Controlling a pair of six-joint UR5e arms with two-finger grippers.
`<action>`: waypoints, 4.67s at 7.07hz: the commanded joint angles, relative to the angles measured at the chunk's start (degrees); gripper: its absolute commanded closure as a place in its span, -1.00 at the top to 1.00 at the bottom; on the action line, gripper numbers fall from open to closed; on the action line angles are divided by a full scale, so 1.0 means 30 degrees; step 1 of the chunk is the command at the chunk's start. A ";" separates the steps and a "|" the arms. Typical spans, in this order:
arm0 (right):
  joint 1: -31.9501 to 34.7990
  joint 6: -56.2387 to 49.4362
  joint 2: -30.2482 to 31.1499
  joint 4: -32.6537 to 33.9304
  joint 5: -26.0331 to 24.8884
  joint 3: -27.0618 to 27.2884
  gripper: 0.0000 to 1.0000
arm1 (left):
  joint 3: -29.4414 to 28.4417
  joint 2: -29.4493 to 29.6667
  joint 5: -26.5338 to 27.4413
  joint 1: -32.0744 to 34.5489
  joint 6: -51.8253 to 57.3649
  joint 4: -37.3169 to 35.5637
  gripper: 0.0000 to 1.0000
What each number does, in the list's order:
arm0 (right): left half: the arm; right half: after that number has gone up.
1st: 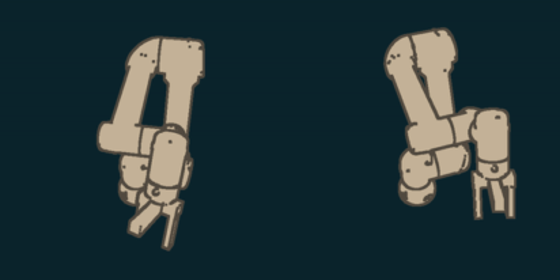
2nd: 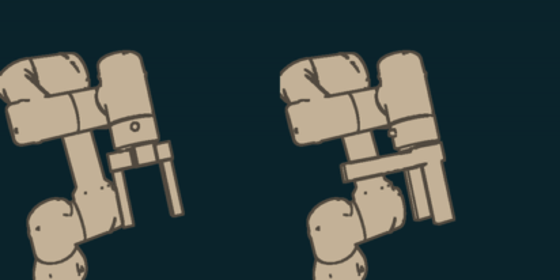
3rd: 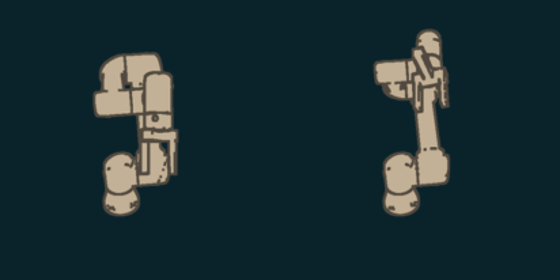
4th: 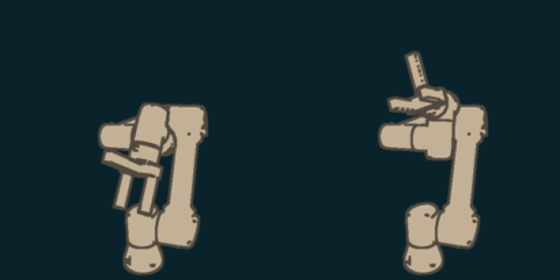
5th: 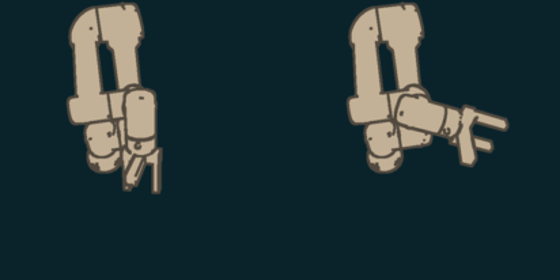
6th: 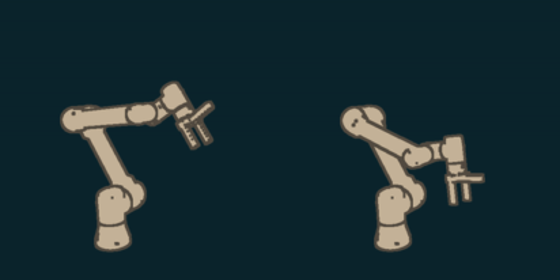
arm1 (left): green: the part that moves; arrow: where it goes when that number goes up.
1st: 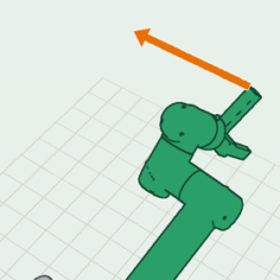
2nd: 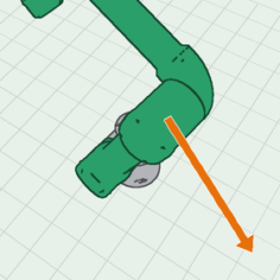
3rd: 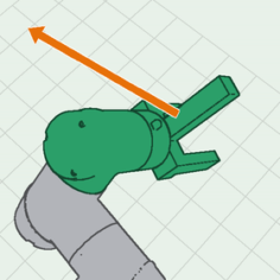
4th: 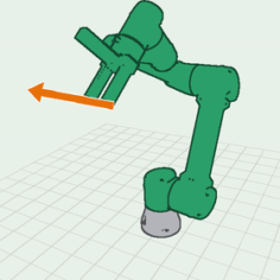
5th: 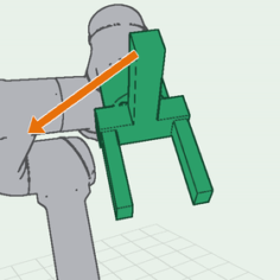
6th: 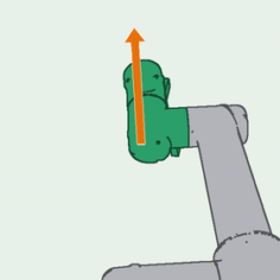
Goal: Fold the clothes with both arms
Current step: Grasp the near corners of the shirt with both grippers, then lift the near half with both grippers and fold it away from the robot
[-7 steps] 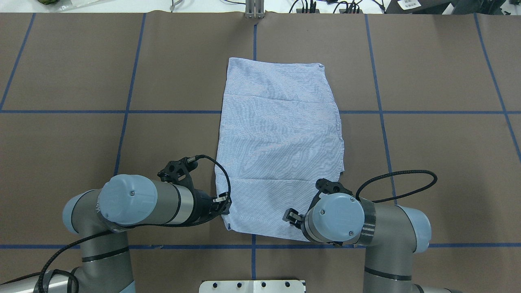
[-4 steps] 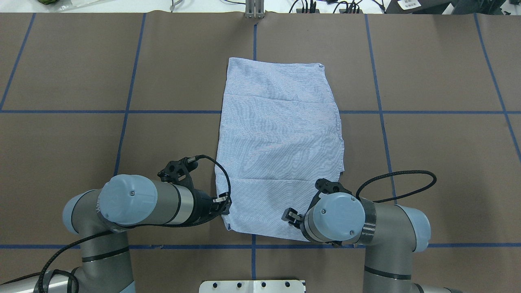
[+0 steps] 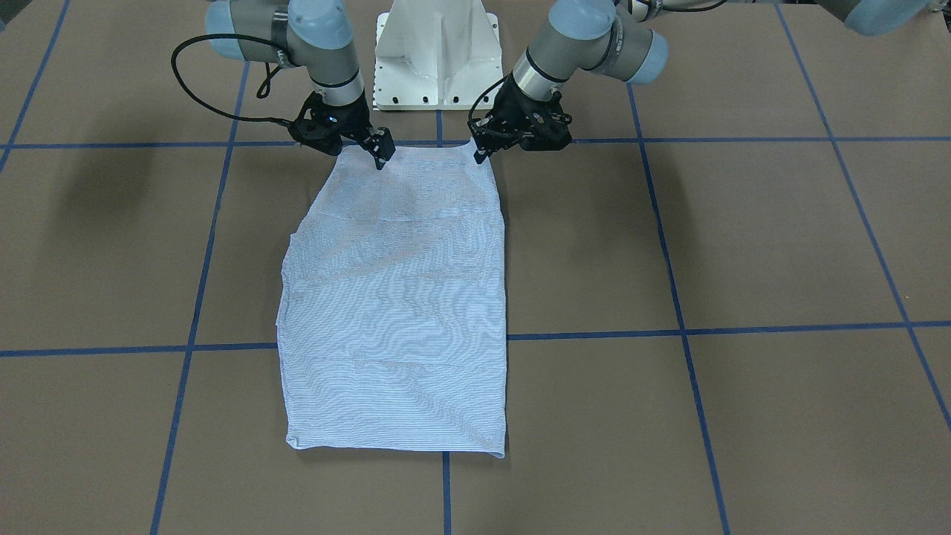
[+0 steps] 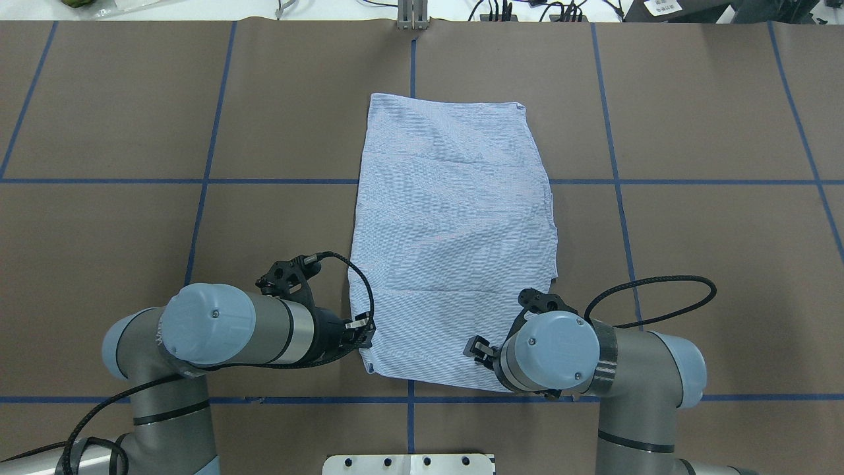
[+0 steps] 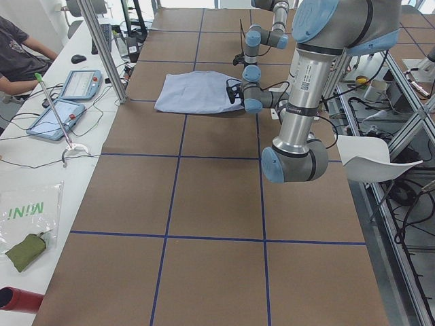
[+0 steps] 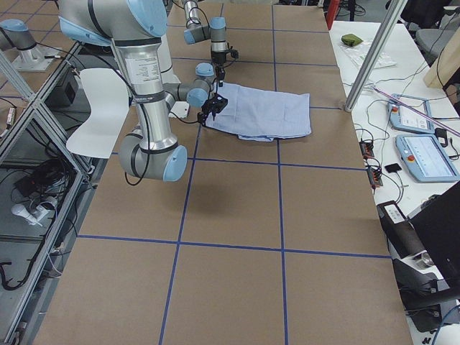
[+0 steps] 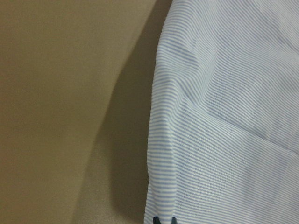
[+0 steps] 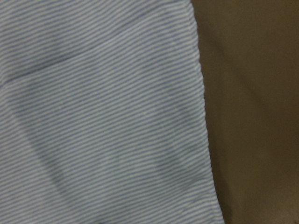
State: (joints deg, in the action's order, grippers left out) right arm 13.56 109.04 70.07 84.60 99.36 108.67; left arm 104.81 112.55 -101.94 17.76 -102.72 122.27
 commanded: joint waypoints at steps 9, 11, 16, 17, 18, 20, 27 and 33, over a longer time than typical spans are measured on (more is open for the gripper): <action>-0.0068 0.0654 -0.0242 0.0011 0.0075 0.0251 -0.80 | -0.0130 -0.0017 0.0023 -0.0001 0.0051 0.0023 -1.00; 0.0165 0.0654 -0.0271 -0.0018 0.0133 0.0310 -0.95 | -0.0130 -0.0017 0.0023 -0.0001 0.0051 0.0023 -1.00; 0.0430 0.0655 -0.0038 -0.0047 0.0220 0.1975 -1.00 | 0.2497 -0.0484 -0.0064 0.0087 0.0051 -0.0209 -1.00; 0.0459 0.0509 0.0079 -0.0105 0.0569 0.2705 -1.00 | 0.3608 -0.0718 -0.0558 0.0058 0.0051 -0.1168 -1.00; 0.0488 0.0391 0.0254 -0.0164 0.1124 0.3670 -1.00 | 0.4374 -0.0778 -0.0737 -0.0146 0.0051 -0.2019 -1.00; 0.0692 0.0303 0.0607 -0.0018 0.2934 0.5839 -1.00 | 0.6333 -0.0779 -0.1086 -0.0264 -0.0124 -0.4560 -1.00; 0.0805 0.0478 0.0637 0.0070 0.5963 0.8515 -1.00 | 1.1822 -0.0807 -0.1324 -0.3021 -0.1531 -1.1516 -1.00; 0.5201 -0.0488 -0.1845 0.0129 0.7663 0.3927 -1.00 | 1.0250 -0.0253 -0.2225 0.2271 0.0660 -1.1199 -1.00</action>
State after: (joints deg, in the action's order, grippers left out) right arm 27.22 108.32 67.36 85.07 122.39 124.82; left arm 137.79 111.42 -107.02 20.05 -102.97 88.32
